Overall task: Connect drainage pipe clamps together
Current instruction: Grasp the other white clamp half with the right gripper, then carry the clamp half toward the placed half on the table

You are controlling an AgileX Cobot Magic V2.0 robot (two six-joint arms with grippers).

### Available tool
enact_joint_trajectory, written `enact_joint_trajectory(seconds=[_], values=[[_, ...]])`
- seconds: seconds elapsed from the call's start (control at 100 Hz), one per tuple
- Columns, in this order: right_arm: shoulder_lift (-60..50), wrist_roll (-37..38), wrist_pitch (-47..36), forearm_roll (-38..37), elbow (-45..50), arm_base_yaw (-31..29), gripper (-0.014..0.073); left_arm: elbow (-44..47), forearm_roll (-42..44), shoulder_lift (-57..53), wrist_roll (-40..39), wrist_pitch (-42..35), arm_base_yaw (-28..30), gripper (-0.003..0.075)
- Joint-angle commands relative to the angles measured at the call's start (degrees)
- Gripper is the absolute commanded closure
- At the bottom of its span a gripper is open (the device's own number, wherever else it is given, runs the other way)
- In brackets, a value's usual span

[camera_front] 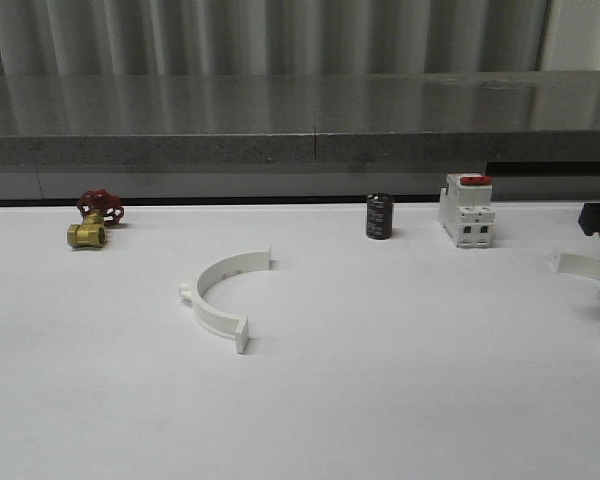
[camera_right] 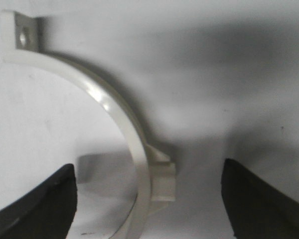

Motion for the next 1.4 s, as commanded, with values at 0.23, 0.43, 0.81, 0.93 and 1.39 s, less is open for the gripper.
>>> enact_joint_trajectory(seconds=[0.23,0.43,0.81,0.93,1.39], values=[[-2.5,-0.6,-1.3,0.3,-1.6,-0.4,0.0006,-1.5,-0.9,0.5,0.0,-4.1,0.1,0.074],[-2.5,-0.6,-1.3,0.4,-1.6,-0.4,0.0214,-1.5,-0.9,0.5,0.0,-4.1,0.1,0.074],[-2.5,-0.6,-0.8,0.4,-1.6,-0.4,0.0497,-1.5,-0.9,0.5,0.0,-4.1,0.1,0.074],[-2.5,-0.6,-0.8,0.4,-1.6,-0.4,0.0497,-1.5,-0.9,0.5,0.0,-4.1,0.1,0.074],[-3.2,0.4,3.2,5.4,-4.9,1.2,0.0497,-1.5,-0.9,0.5,0.0,-4.1,0.1,0.074]])
